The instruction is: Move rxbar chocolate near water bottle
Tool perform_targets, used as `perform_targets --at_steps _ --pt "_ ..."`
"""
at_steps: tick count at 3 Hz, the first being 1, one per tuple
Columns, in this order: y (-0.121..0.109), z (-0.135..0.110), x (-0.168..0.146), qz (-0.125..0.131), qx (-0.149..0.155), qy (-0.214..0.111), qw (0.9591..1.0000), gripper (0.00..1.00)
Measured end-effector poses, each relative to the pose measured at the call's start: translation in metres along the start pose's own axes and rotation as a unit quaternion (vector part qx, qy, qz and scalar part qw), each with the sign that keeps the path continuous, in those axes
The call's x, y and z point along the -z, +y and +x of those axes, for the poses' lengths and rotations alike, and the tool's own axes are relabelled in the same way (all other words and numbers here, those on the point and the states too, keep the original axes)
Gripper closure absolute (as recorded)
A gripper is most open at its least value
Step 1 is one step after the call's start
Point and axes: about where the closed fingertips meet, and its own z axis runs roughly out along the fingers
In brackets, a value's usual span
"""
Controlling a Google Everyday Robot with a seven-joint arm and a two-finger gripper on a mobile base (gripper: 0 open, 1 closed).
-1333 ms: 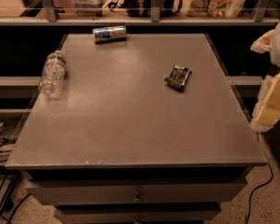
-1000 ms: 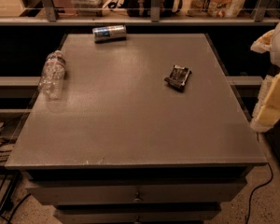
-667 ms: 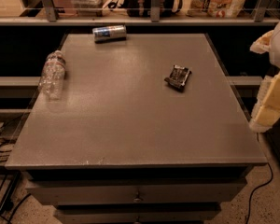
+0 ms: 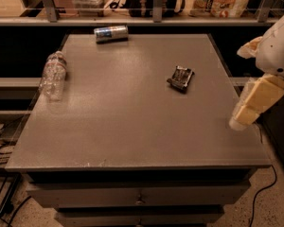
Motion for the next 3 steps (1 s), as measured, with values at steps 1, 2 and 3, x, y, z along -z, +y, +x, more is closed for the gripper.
perform_targets --at_steps 1,2,3 --pt "-0.016 -0.025 -0.017 0.022 -0.002 -0.071 0.9972 0.0" --pt "-0.048 -0.054 -0.031 0.071 0.002 -0.111 0.9913 0.0" --pt "-0.048 -0.054 -0.031 0.071 0.002 -0.111 0.9913 0.0"
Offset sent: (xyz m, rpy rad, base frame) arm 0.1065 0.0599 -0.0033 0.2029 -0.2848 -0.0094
